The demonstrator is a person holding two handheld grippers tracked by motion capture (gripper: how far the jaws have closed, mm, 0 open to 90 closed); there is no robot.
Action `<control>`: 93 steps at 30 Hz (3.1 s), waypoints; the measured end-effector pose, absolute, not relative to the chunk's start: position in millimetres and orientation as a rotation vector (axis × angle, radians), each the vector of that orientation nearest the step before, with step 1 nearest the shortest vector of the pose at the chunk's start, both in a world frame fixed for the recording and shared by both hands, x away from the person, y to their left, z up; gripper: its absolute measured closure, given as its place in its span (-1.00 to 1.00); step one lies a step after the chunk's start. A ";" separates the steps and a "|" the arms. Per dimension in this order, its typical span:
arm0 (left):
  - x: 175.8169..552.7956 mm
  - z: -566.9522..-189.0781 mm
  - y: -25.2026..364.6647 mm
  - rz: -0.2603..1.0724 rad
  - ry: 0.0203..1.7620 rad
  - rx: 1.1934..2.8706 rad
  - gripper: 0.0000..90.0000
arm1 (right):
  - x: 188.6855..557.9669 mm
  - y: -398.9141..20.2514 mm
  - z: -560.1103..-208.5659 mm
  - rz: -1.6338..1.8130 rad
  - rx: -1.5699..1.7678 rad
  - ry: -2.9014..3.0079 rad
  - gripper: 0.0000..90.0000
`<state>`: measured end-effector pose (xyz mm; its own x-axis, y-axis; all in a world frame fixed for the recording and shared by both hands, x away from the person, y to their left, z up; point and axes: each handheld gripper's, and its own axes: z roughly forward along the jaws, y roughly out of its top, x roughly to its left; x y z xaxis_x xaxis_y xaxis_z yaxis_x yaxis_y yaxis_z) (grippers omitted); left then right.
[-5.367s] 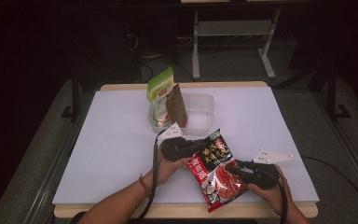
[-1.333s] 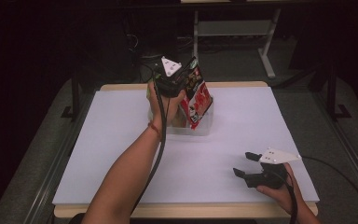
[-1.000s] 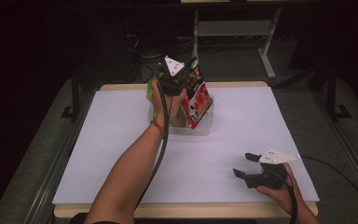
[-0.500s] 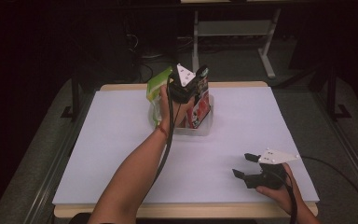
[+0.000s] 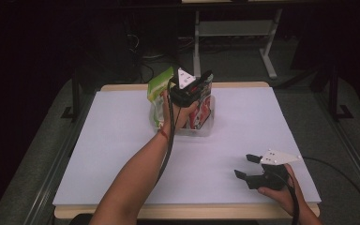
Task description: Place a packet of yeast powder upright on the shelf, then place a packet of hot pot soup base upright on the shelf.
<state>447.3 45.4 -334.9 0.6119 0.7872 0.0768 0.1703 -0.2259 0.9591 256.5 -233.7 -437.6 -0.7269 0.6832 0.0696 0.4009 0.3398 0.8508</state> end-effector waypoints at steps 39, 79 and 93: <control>419.1 -317.5 81.6 0.627 0.545 1.828 0.35 | 257.1 -232.3 -438.0 1.286 0.975 2.310 -0.41; 369.0 -318.6 132.4 0.636 0.427 1.929 0.03 | 251.1 -233.7 -432.2 1.263 0.962 2.273 -0.39; 351.3 -340.1 154.8 0.634 0.415 2.002 -0.08 | 251.9 -234.6 -430.2 1.251 0.959 2.255 -0.39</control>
<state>351.3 154.8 -340.1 0.8071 0.5285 0.2633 0.0297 -0.4817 0.8758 251.9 -234.6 -430.2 -0.6908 0.7230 -0.0070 0.3767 0.3682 0.8500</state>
